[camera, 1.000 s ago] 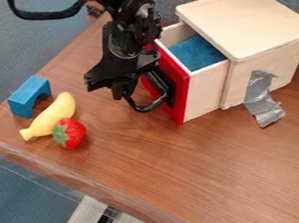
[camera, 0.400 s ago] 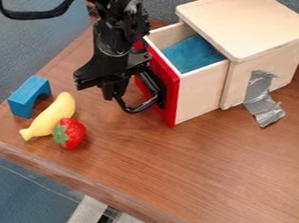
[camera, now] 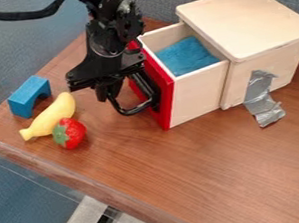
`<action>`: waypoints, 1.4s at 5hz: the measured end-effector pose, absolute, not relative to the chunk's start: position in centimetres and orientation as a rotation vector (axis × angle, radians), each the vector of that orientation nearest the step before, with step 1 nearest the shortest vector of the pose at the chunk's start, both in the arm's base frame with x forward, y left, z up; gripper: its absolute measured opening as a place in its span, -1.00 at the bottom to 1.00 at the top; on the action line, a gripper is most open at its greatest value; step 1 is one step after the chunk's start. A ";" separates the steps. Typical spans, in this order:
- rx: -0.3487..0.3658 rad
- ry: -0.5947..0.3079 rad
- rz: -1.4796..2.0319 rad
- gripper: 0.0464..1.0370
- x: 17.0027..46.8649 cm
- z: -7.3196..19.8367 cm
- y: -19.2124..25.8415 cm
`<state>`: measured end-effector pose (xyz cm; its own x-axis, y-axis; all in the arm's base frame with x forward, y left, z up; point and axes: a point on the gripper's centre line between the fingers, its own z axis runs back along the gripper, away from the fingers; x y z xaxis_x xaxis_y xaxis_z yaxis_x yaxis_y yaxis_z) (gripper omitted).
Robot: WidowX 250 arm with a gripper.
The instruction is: Open the drawer
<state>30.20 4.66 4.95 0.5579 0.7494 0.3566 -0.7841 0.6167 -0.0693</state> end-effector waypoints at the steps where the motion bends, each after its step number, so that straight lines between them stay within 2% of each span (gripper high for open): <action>1: 0.103 -0.367 0.902 -0.78 30.0 4.9 4.7; 2: 0.113 -0.330 0.849 -0.35 29.7 4.8 4.6; 4: 0.106 -0.324 0.804 0.83 29.4 5.8 5.0; 5: 0.076 -0.336 0.737 0.94 29.2 7.6 4.6; 6: 0.038 -0.371 0.671 0.93 28.6 10.4 4.5; 7: -0.010 -0.281 0.566 0.93 27.9 11.5 4.8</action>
